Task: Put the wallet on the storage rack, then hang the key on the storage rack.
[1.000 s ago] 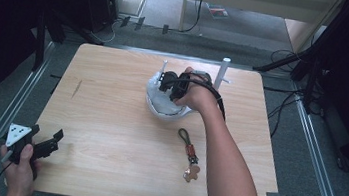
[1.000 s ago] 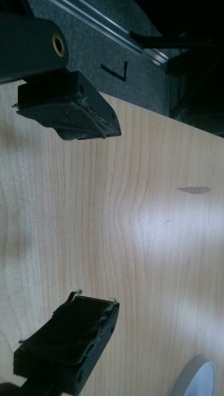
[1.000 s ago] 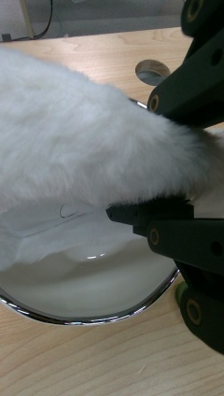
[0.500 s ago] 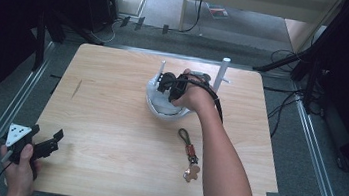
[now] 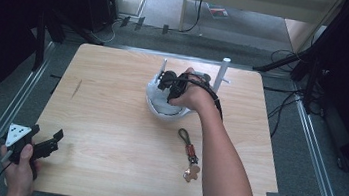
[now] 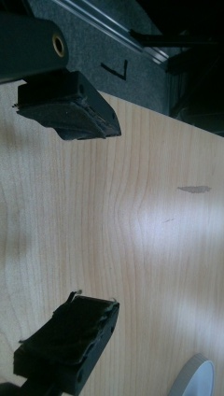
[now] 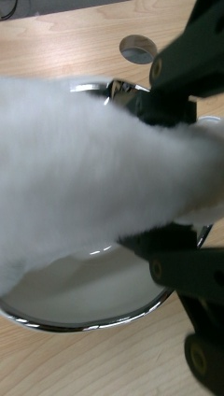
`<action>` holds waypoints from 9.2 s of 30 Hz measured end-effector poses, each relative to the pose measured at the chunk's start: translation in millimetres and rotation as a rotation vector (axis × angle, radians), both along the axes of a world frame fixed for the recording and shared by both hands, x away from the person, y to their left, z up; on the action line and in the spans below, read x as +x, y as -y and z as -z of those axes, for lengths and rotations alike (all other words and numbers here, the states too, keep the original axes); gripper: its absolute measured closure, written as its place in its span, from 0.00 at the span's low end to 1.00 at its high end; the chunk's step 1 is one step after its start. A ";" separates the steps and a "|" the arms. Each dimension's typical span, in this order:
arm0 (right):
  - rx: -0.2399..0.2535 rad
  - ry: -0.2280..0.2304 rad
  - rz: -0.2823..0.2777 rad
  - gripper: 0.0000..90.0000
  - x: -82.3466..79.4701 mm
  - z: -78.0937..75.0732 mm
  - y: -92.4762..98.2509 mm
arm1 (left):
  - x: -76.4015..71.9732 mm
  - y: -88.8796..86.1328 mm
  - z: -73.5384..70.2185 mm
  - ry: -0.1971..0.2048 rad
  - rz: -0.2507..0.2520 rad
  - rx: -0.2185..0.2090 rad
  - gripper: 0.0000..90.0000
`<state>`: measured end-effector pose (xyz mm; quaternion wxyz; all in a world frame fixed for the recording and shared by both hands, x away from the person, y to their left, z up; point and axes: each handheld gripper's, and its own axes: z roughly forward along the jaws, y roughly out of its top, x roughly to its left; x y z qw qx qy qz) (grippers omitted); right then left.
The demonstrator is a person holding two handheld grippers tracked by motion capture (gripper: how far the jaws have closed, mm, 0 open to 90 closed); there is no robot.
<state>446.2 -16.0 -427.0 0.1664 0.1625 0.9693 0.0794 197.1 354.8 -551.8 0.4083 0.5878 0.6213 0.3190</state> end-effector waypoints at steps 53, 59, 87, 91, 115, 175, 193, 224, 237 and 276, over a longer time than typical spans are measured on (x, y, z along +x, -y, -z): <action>0.114 -0.080 0.228 0.35 -29.0 -91.6 39.7 | 1.3 0.5 0.1 -0.006 -0.003 0.003 0.15; 0.105 -0.105 0.243 0.37 -37.6 -95.5 52.2 | 0.8 0.5 0.0 -0.004 -0.004 0.005 0.15; 0.062 -0.172 0.238 0.36 -79.2 -81.1 79.9 | 1.4 1.4 -0.2 -0.011 -0.001 0.009 0.15; 0.061 -0.174 0.233 0.36 -84.1 -78.1 81.1 | 1.2 1.1 0.0 -0.005 -0.002 0.005 0.15; 0.051 -0.215 0.279 0.58 -89.6 -20.1 81.2 | 1.4 1.5 -0.1 -0.009 -0.001 0.006 0.15; 0.014 -0.327 0.421 0.88 -73.7 78.3 67.4 | 1.5 1.2 0.0 -0.007 0.000 0.004 0.16; 0.030 -0.333 0.396 0.94 -81.2 48.1 84.0 | 1.6 1.7 0.0 -0.007 -0.001 0.008 0.16; 0.108 -0.236 0.447 0.96 -75.2 -61.1 121.4 | 1.8 1.9 0.1 -0.006 -0.003 0.006 0.16; 0.133 -0.211 0.476 0.96 -64.4 -100.8 133.2 | 1.8 1.7 -0.1 -0.008 -0.003 0.008 0.16; 0.122 -0.204 0.573 0.96 -10.5 -119.0 166.0 | 1.4 1.9 -0.1 -0.005 -0.008 0.008 0.15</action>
